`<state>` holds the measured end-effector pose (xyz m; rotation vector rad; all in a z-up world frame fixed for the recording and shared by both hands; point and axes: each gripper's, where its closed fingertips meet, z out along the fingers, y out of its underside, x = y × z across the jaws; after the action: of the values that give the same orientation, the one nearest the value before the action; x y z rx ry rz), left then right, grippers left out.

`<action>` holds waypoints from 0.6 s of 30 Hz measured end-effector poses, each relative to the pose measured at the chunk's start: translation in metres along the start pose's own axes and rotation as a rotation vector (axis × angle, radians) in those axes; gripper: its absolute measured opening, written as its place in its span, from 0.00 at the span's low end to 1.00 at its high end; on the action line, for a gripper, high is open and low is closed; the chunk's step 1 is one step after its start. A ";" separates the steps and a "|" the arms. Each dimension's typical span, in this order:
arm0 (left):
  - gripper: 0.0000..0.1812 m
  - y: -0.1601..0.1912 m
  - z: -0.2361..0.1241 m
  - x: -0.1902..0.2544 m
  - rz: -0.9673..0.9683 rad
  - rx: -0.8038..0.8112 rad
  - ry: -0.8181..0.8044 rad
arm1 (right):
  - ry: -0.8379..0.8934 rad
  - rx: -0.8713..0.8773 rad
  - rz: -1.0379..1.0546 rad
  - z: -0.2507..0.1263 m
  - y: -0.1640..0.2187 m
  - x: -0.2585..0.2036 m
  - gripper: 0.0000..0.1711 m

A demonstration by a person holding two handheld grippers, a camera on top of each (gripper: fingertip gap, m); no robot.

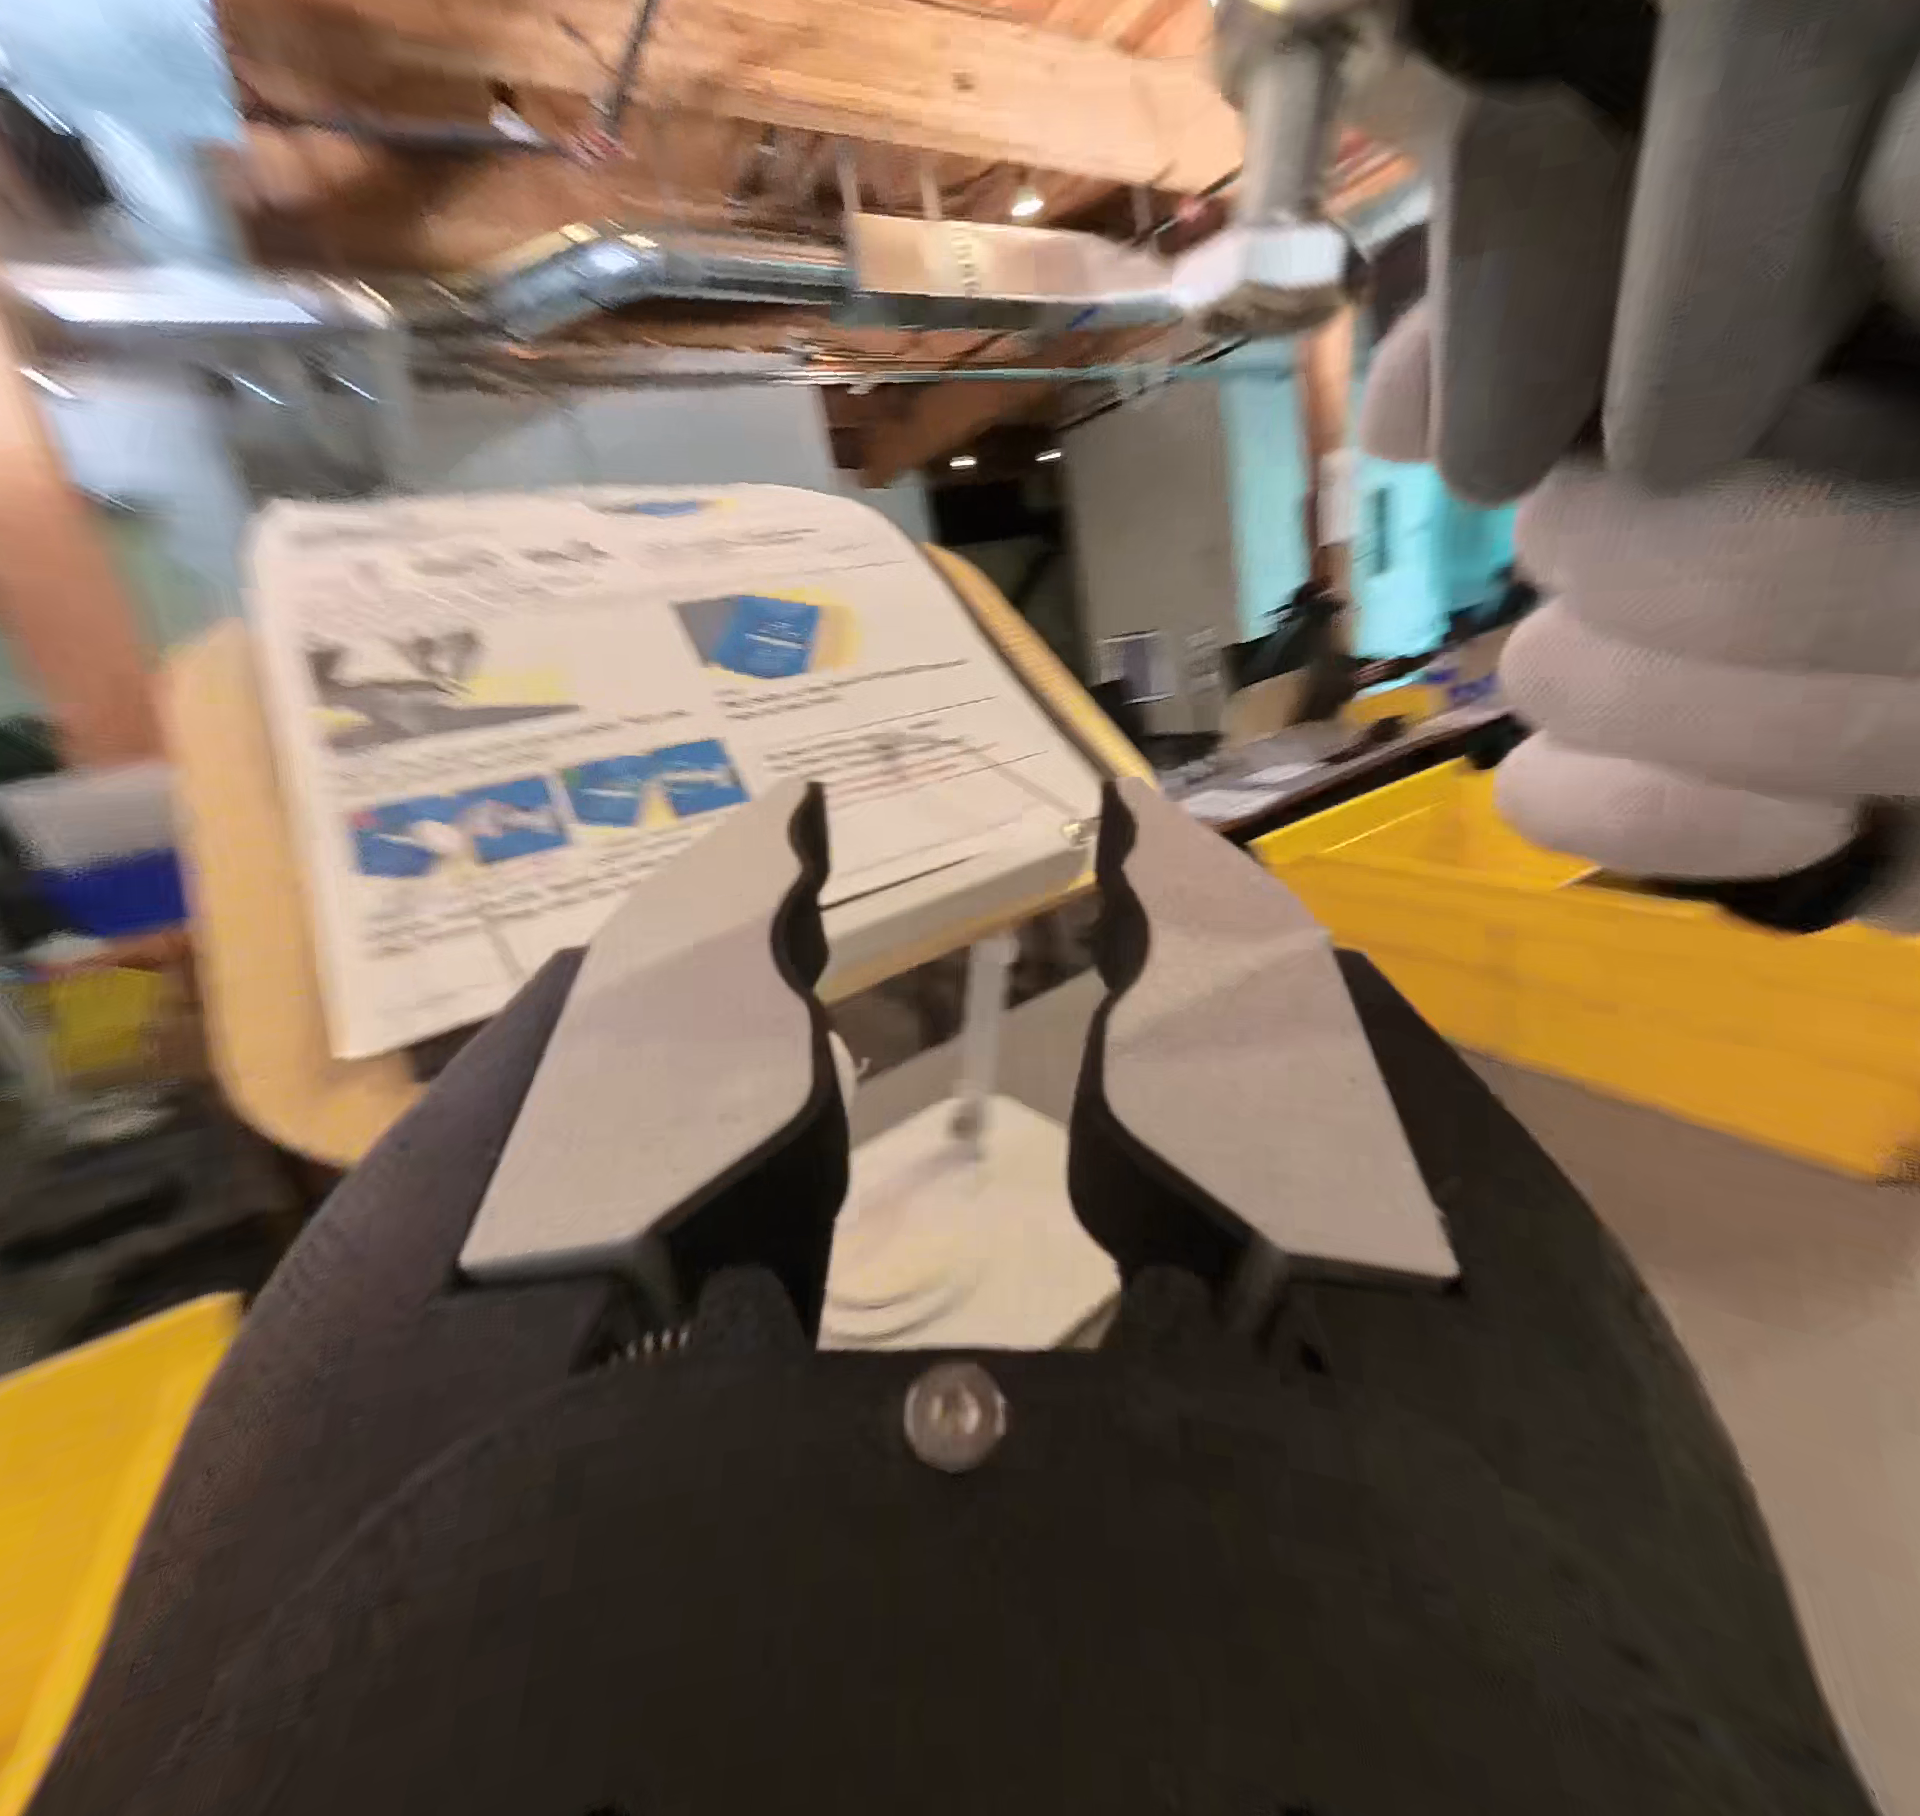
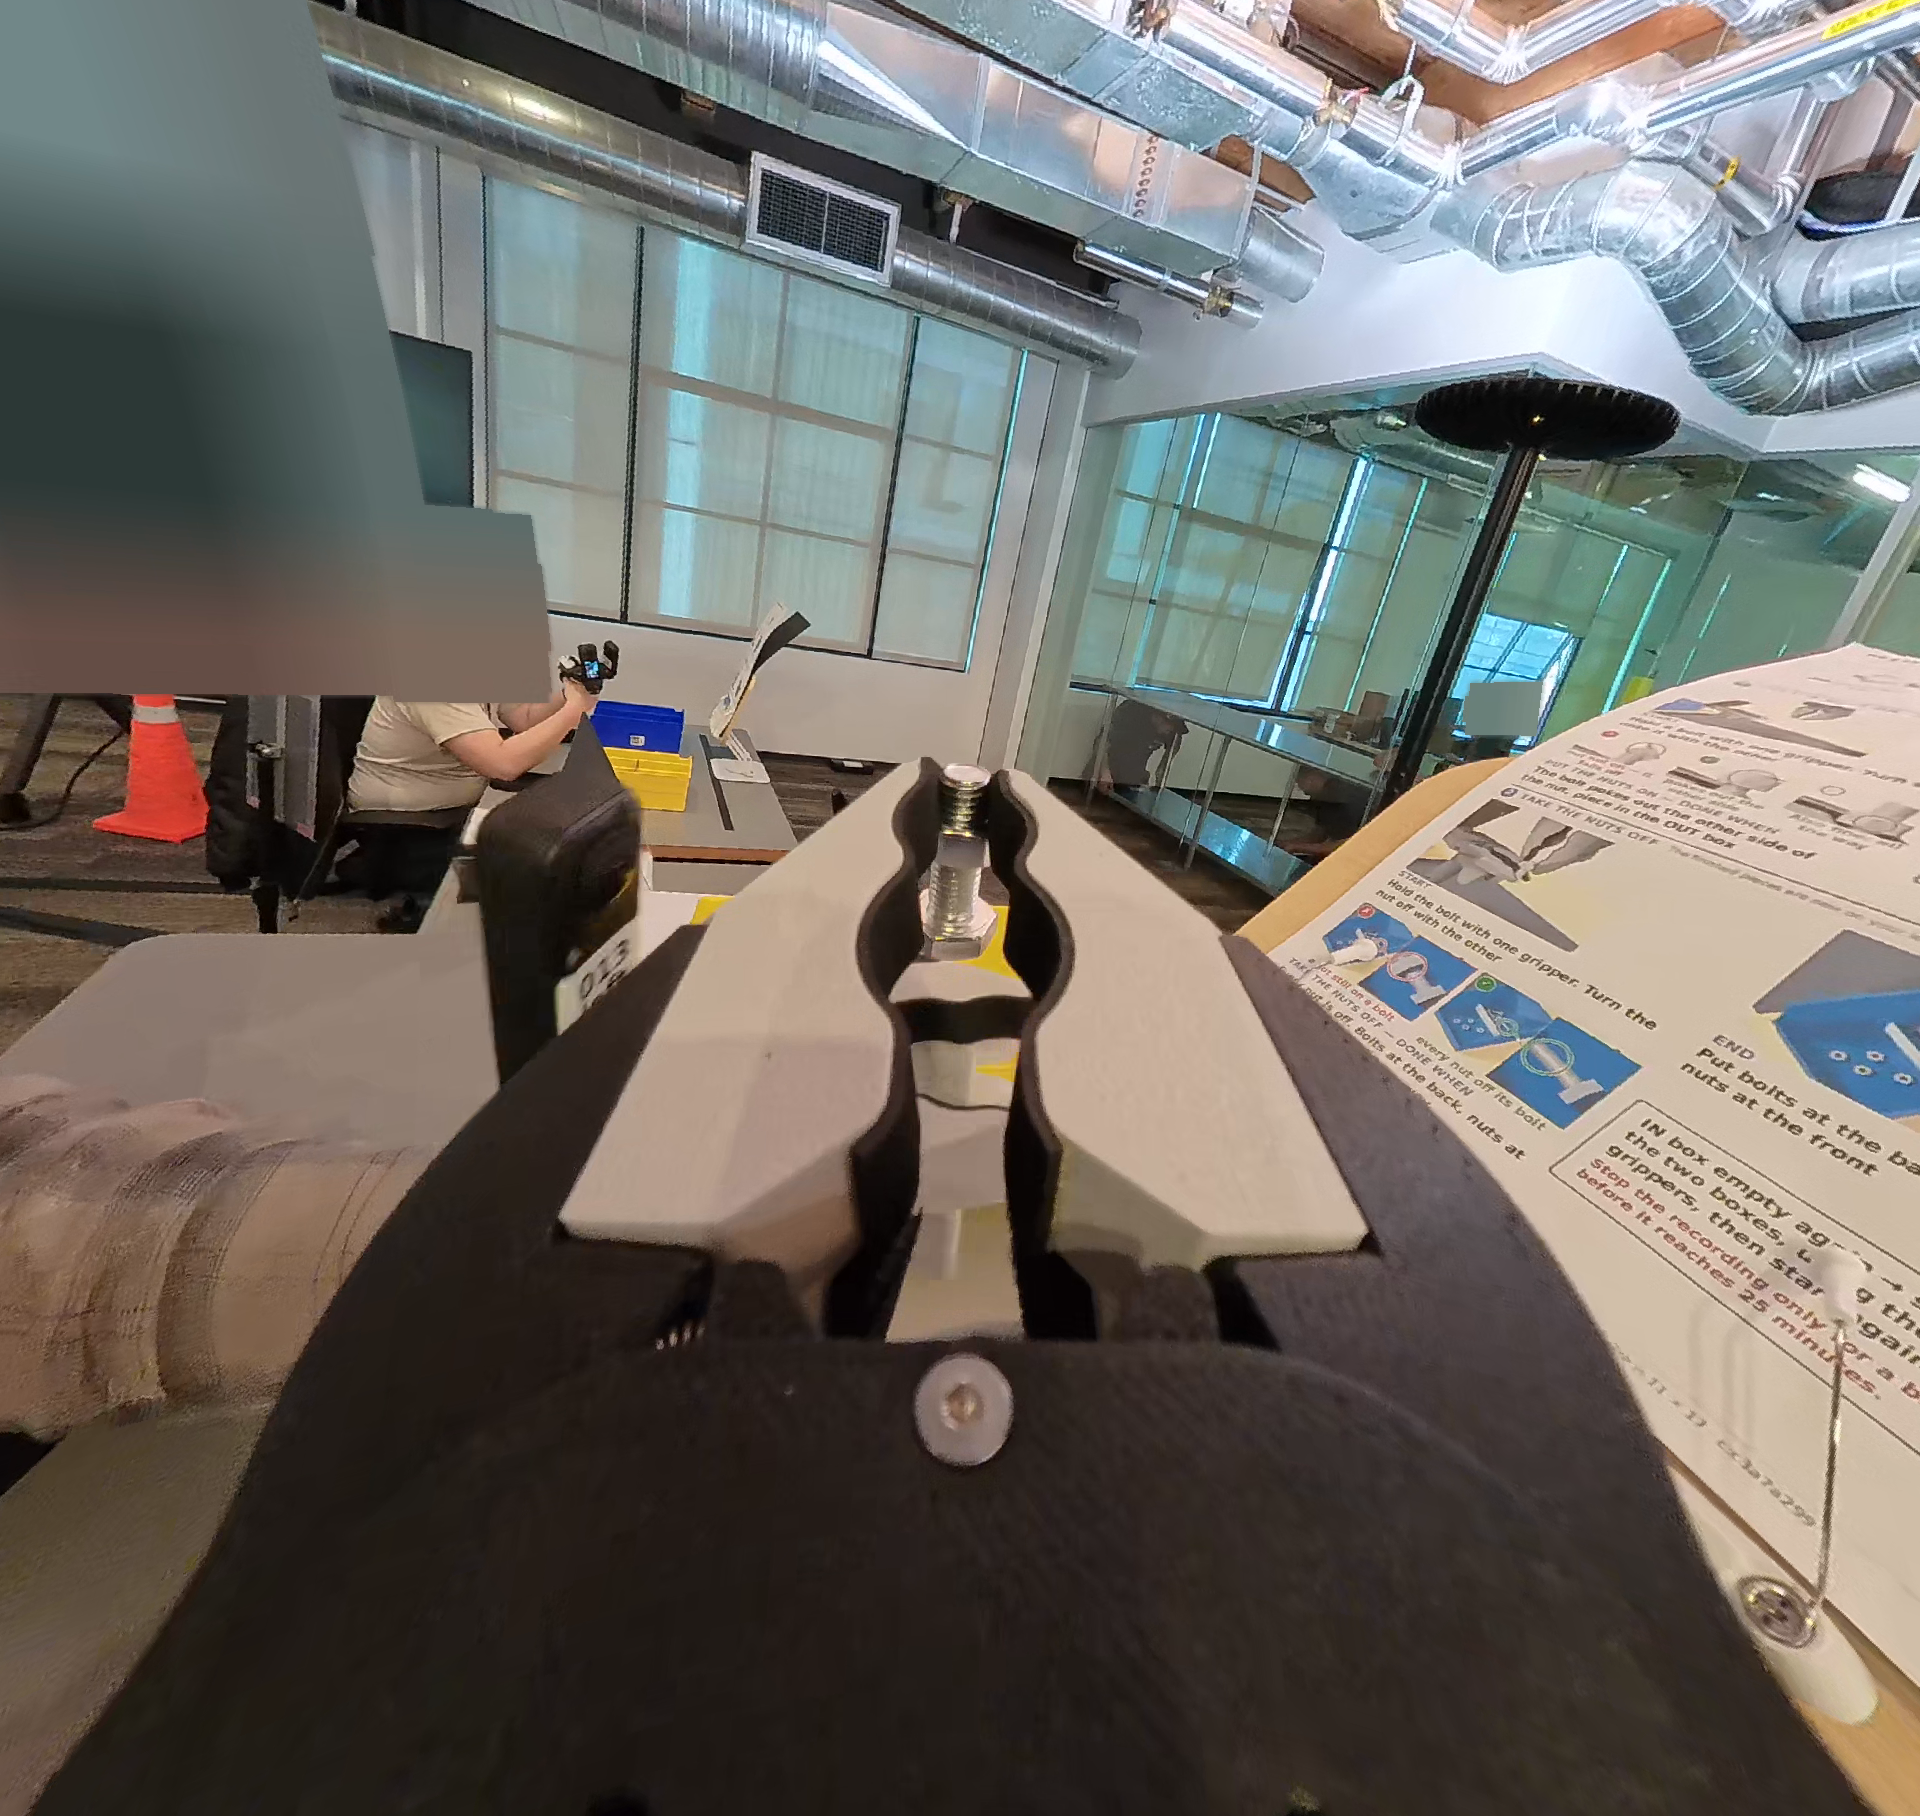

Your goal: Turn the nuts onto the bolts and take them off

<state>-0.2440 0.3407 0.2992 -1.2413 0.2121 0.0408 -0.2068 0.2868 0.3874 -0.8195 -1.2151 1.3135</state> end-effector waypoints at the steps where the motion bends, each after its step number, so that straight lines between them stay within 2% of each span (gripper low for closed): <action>1: 0.31 -0.003 0.000 0.001 -0.080 0.014 0.047 | 0.004 0.001 -0.001 -0.001 -0.001 0.001 0.04; 5: 0.30 -0.017 -0.008 0.012 -0.432 0.057 0.316 | -0.003 -0.001 -0.002 -0.002 -0.006 0.003 0.04; 6: 0.26 -0.022 -0.013 0.014 -0.527 0.077 0.403 | -0.008 -0.004 0.001 -0.002 -0.006 0.003 0.04; 7: 0.18 -0.028 -0.019 0.017 -0.607 0.091 0.492 | -0.013 -0.004 0.002 -0.001 -0.007 0.002 0.04; 8: 0.00 -0.033 -0.024 0.014 -0.650 0.116 0.526 | -0.021 -0.003 0.004 0.000 -0.008 0.001 0.04; 12: 0.00 -0.054 -0.036 -0.011 -0.803 0.262 0.550 | -0.051 0.013 0.016 0.003 -0.013 -0.004 0.04; 13: 0.04 -0.061 -0.041 -0.017 -0.860 0.312 0.581 | -0.057 0.017 0.021 0.004 -0.014 -0.004 0.04; 15: 0.24 -0.068 -0.045 -0.028 -0.953 0.361 0.605 | -0.069 0.024 0.026 0.006 -0.015 -0.005 0.04; 16: 0.26 -0.071 -0.049 -0.032 -0.972 0.392 0.613 | -0.076 0.027 0.028 0.006 -0.016 -0.006 0.04; 18: 0.22 -0.076 -0.054 -0.040 -1.006 0.449 0.611 | -0.096 0.035 0.033 0.008 -0.017 -0.009 0.04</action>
<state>-0.2794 0.2681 0.3603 -0.7668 0.0918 -1.2021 -0.2088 0.2746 0.4036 -0.7614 -1.2547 1.4106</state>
